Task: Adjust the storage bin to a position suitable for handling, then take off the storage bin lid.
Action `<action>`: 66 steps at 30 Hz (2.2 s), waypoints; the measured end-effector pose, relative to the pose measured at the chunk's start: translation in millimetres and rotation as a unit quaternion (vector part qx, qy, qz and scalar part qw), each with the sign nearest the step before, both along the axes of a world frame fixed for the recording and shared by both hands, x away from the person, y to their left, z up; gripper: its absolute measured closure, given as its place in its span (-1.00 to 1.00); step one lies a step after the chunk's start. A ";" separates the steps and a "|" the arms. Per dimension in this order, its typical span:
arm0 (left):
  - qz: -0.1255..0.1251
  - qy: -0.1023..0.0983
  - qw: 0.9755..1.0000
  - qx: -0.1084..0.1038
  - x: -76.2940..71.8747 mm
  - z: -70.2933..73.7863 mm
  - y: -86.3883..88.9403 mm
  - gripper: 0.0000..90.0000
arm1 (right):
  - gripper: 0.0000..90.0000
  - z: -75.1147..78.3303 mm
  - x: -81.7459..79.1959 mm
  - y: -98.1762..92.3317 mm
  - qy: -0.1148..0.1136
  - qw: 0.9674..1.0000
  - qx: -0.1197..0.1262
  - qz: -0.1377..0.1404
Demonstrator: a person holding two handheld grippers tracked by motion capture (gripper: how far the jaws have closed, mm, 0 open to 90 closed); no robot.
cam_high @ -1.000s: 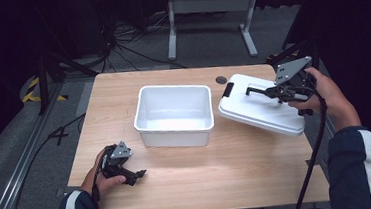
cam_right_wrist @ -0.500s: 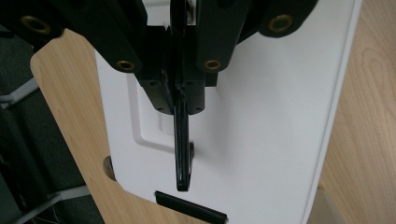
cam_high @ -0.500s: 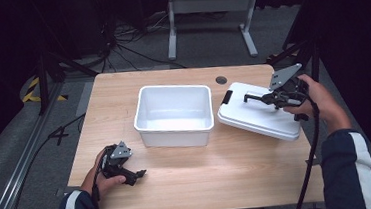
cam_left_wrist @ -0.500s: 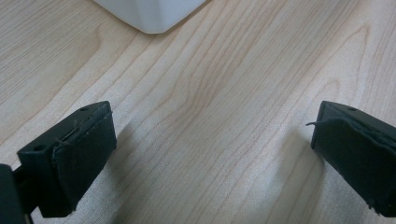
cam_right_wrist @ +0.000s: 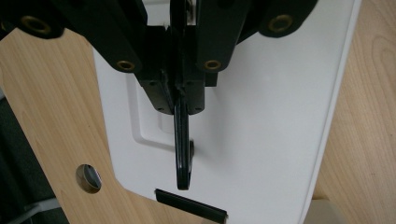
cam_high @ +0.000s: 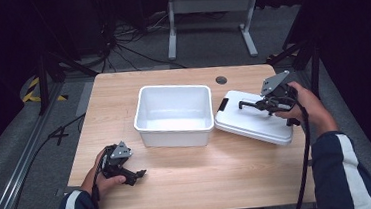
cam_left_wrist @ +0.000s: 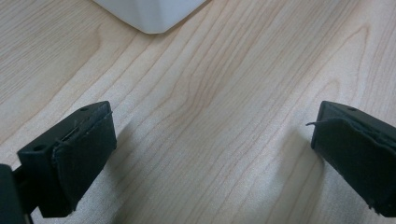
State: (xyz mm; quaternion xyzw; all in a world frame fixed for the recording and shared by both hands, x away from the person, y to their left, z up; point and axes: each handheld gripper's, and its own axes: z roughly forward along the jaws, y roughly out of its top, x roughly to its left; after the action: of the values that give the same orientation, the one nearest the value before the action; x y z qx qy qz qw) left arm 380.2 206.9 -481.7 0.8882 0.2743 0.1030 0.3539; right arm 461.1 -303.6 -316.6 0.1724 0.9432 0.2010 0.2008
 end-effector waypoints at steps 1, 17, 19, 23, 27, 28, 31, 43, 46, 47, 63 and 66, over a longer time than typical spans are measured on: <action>0.000 0.000 1.000 0.000 0.0 0.0 0.0 -0.99 | 0.88 -3.6 2.1 2.0 0.002 1.000 0.002 0.001; 0.000 -0.002 1.000 0.000 0.1 -0.1 0.0 -0.99 | 0.88 -30.8 16.1 6.9 0.027 1.000 -0.003 -0.003; 0.000 -0.002 1.000 0.000 0.1 -0.1 0.0 -0.99 | 0.88 -34.0 16.5 6.8 0.029 1.000 0.000 -0.004; -0.001 0.000 1.000 -0.001 0.8 -0.1 0.0 -1.00 | 0.88 -40.5 18.6 7.1 0.034 0.999 -0.002 -0.003; -0.003 -0.002 1.000 -0.001 1.3 -0.2 -0.1 -1.00 | 0.88 -47.1 21.4 5.4 0.041 0.999 -0.010 -0.007; -0.003 -0.002 1.000 -0.001 1.3 -0.2 -0.1 -1.00 | 0.88 -48.7 22.0 4.8 0.043 0.999 -0.014 -0.010; -0.003 -0.003 1.000 -0.001 1.4 -0.2 -0.1 -1.00 | 0.86 -51.4 23.6 3.7 0.048 0.998 -0.024 -0.016; 0.001 -0.003 1.000 -0.001 0.7 -0.1 0.0 -1.00 | 0.64 -42.6 13.7 -8.7 0.024 0.998 0.042 -0.031; 0.000 -0.003 1.000 -0.001 0.9 -0.1 0.0 -1.00 | 0.59 -40.8 11.6 -12.7 0.019 0.997 0.052 -0.044; 0.000 -0.003 1.000 -0.001 0.9 -0.1 0.1 -1.00 | 0.53 -40.2 10.4 -14.7 0.016 0.997 0.055 -0.049; 0.002 -0.002 1.000 0.001 0.1 0.1 0.5 -0.99 | 0.12 -36.5 -14.6 -26.2 -0.015 0.992 0.090 -0.091; 0.003 -0.002 1.000 -0.001 0.2 -0.1 0.3 -0.99 | 0.09 -35.6 -21.2 -27.4 -0.019 0.991 0.092 -0.095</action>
State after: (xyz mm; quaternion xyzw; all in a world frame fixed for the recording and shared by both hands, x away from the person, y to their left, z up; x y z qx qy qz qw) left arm 380.4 207.2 -481.9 0.8866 0.2768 0.1057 0.3551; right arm 439.9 -331.0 -352.2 0.2750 0.8959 0.2705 0.2206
